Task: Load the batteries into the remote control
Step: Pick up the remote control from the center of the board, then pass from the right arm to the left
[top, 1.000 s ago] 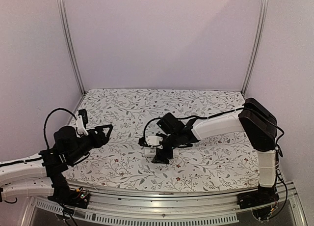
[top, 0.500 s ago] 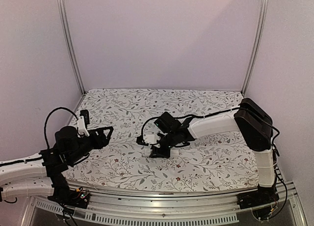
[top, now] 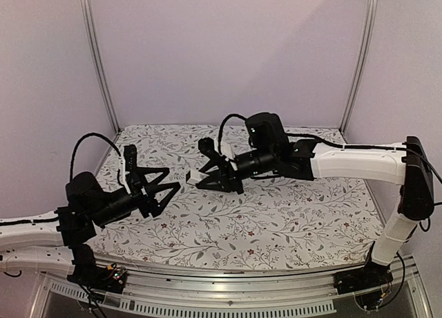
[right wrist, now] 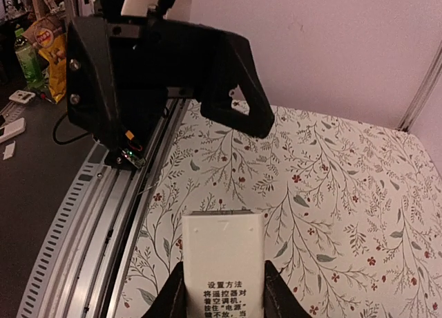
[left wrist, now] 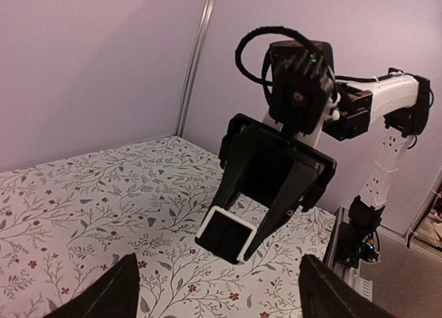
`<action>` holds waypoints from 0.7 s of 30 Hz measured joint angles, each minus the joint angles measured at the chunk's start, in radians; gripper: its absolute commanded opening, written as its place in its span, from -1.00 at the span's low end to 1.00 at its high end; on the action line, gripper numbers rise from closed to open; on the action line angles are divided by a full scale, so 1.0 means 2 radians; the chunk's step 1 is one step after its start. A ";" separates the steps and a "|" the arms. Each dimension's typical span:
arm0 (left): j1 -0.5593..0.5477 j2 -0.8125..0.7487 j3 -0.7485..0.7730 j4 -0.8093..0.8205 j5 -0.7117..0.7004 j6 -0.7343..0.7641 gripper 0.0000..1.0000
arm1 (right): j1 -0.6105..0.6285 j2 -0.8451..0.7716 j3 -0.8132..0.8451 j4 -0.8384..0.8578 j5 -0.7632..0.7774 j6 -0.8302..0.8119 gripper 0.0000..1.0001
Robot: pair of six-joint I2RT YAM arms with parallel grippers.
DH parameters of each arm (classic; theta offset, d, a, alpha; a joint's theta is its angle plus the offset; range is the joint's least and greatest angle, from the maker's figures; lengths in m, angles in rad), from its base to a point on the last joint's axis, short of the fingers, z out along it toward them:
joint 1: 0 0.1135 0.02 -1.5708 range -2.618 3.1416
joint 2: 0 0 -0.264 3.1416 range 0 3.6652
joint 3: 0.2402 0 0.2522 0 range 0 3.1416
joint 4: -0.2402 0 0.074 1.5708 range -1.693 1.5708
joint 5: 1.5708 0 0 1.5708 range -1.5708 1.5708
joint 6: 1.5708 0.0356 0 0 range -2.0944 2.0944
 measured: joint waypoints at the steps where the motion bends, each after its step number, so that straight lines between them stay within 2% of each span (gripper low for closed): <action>1: -0.008 0.002 0.005 0.009 0.011 0.014 0.64 | 0.000 -0.016 -0.005 0.018 -0.011 0.007 -0.68; 6: -0.030 0.023 0.032 0.058 0.084 0.076 0.66 | 0.000 -0.072 -0.029 0.106 -0.056 0.036 -0.69; 10: -0.039 0.049 0.059 0.091 0.124 0.113 0.61 | 0.000 -0.086 -0.037 0.141 -0.080 0.050 -0.70; 14: -0.048 0.089 0.103 0.098 0.126 0.155 0.38 | 0.002 -0.088 -0.038 0.154 -0.090 0.057 -0.71; 18: -0.052 0.114 0.130 0.098 0.107 0.182 0.01 | 0.003 -0.094 -0.044 0.162 -0.093 0.060 -0.72; 21: -0.054 0.121 0.136 0.100 0.098 0.193 -0.07 | 0.004 -0.103 -0.052 0.168 -0.094 0.061 -0.73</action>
